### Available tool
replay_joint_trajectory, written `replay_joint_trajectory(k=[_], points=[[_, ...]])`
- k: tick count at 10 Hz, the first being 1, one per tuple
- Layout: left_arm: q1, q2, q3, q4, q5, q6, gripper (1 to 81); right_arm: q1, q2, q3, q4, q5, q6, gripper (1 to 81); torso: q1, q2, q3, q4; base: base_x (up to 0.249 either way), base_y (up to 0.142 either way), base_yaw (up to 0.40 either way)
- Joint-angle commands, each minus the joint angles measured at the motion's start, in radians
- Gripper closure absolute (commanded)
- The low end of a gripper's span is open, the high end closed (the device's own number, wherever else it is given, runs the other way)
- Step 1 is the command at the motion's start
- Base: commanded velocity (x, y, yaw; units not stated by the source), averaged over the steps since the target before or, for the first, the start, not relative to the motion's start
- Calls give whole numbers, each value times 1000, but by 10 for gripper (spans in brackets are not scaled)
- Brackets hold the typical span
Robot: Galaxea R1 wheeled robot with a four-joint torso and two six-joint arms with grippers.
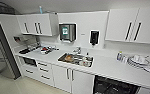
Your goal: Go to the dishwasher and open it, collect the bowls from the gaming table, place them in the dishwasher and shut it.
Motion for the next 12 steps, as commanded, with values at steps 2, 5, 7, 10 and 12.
replay_joint_trajectory(k=[2,5,7,10,12], points=[[-35,-43,60,22,11,9,10,44,-122,208,-5,-45,-6,10,0,0,0,0,0,0,383],[-25,-120,192,24,10,9,10,46,-212,371,-5,-43,-4,10,0,0,0,0,0,0,383],[-9,-152,249,24,-24,9,10,45,-233,418,-5,-43,-4,10,0,0,0,0,0,0,383],[-2,-195,312,24,-27,9,10,44,-319,549,-6,-43,-4,10,0,0,0,0,0,0,383],[-2,-200,324,24,-25,9,10,43,-305,521,-8,-43,-4,10,0,0,0,0,0,0,383]])
